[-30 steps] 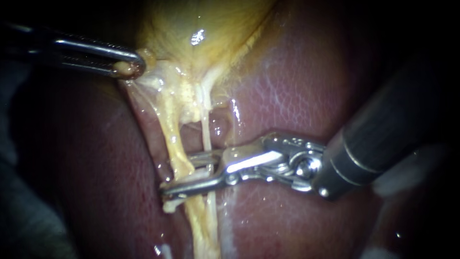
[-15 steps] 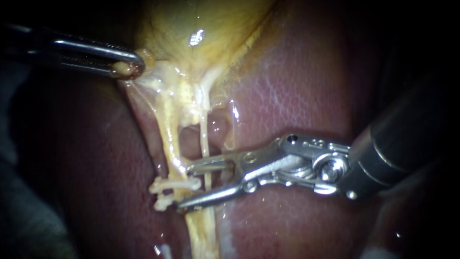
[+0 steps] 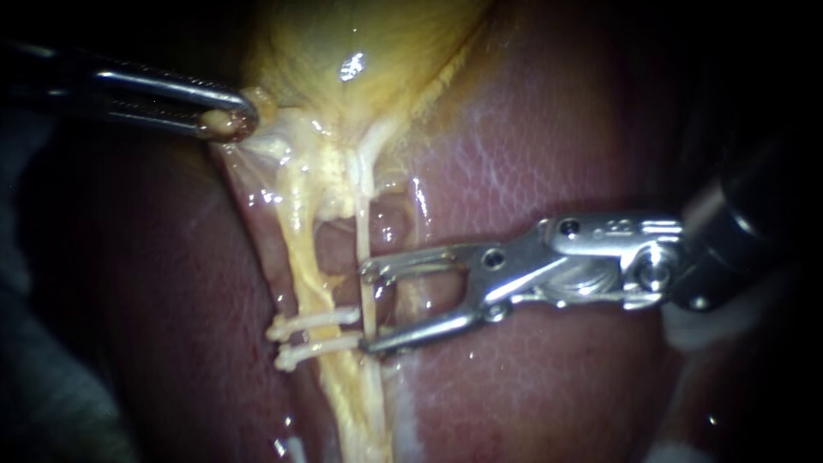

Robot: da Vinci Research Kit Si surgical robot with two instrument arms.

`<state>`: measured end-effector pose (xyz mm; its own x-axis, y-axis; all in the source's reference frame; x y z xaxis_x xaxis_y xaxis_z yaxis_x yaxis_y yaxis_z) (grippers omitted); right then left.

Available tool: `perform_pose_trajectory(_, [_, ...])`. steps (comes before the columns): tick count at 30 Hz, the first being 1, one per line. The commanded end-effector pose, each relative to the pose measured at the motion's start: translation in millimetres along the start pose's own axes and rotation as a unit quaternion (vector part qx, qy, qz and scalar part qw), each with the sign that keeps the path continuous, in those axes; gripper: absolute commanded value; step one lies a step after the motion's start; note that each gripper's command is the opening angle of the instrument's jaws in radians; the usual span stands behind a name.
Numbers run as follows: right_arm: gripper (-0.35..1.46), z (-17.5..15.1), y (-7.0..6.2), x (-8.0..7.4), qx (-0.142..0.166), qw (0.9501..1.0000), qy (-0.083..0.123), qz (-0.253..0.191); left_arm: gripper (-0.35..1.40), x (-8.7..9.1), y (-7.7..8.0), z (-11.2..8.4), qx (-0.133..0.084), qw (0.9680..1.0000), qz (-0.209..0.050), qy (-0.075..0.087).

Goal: Going back second clip left tube

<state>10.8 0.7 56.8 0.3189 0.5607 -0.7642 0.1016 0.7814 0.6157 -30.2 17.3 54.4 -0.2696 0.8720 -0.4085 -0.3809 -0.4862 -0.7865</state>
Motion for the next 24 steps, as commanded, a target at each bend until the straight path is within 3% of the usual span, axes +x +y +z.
perform_pose_trajectory(1, [0.5,-0.8,-0.1,0.4,-0.003,1.0,-0.002,-0.008,-0.35,0.0,0.0,0.0,0.0,1.0,0.0,0.0])
perform_pose_trajectory(6, [0.5,-4.1,-0.4,1.7,-0.014,0.9986,-0.002,-0.051,-0.35,0.0,0.0,0.0,0.0,1.0,0.0,0.0])
perform_pose_trajectory(11, [0.5,-6.8,-1.1,2.5,-0.028,0.9961,-0.021,-0.081,-0.35,0.0,0.0,0.0,0.0,1.0,0.0,0.0])
perform_pose_trajectory(24, [0.5,-9.0,-2.4,3.0,-0.045,0.9936,-0.027,-0.1,-0.35,-0.3,0.0,0.5,0.002,1.0,0.001,0.001])
